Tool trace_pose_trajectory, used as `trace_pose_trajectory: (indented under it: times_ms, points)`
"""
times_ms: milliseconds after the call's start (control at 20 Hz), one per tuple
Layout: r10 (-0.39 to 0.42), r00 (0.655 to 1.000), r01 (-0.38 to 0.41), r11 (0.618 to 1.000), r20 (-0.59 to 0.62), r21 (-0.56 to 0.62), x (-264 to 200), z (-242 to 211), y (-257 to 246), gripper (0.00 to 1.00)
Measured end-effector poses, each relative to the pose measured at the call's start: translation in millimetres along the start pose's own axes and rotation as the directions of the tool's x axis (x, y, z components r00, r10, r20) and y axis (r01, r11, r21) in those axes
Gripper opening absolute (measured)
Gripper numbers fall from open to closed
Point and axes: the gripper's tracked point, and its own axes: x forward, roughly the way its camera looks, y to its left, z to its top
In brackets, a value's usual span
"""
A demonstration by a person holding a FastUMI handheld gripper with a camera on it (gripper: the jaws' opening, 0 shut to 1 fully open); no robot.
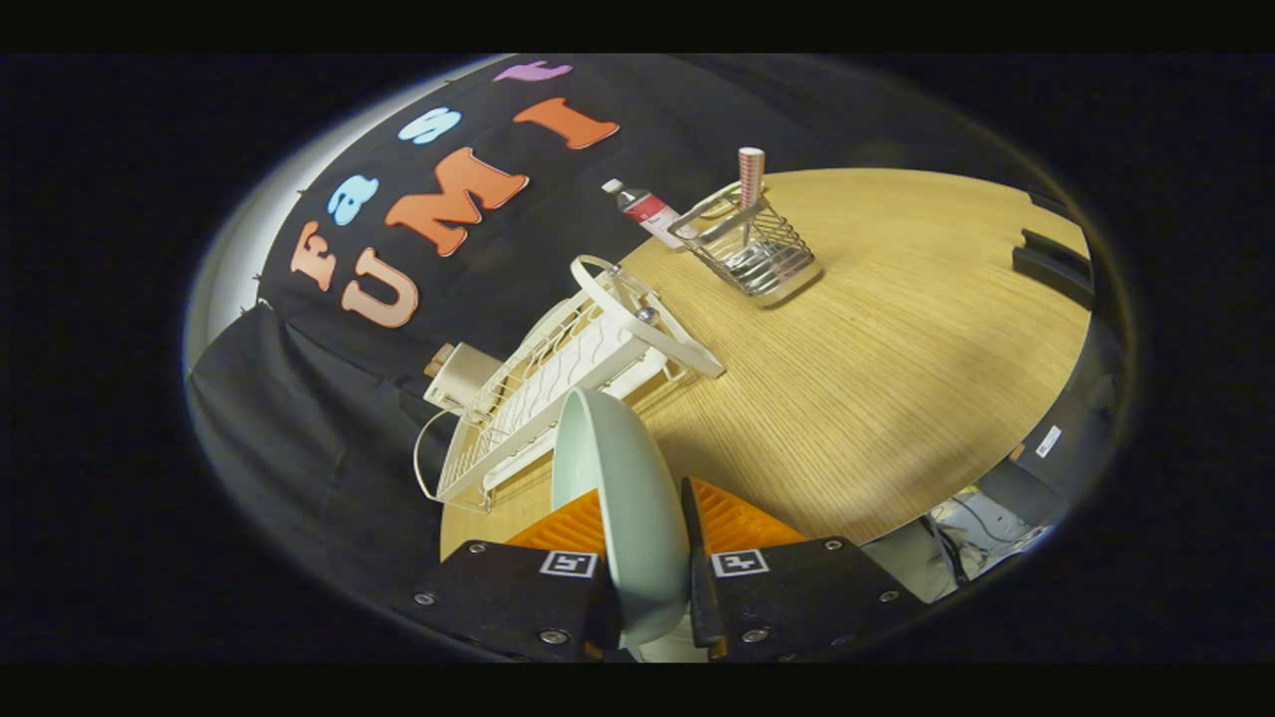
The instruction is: Take the plate from the dish rack, then take the spoon from the basket and place it into the plate.
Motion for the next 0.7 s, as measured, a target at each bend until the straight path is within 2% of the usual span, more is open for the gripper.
trace_pose_trajectory:
  times_ms: [100, 250, 400, 650, 700]
  points:
    - [-0.003, 1.000, 0.003, 0.999, -0.004, 0.032, 1, -2, -6, 0.28]
    - [-0.053, 0.998, 0.053, 0.998, 0.017, -0.016, 9, 1, -10, 0.30]
    - [-0.095, 0.995, 0.096, 0.994, 0.028, -0.053, 14, 4, -17, 0.37]
    - [-0.134, 0.988, 0.144, 0.979, 0.079, -0.143, 8, 21, -28, 0.62]
    - [-0.151, 0.983, 0.167, 0.970, 0.103, -0.175, 7, 30, -34, 0.73]
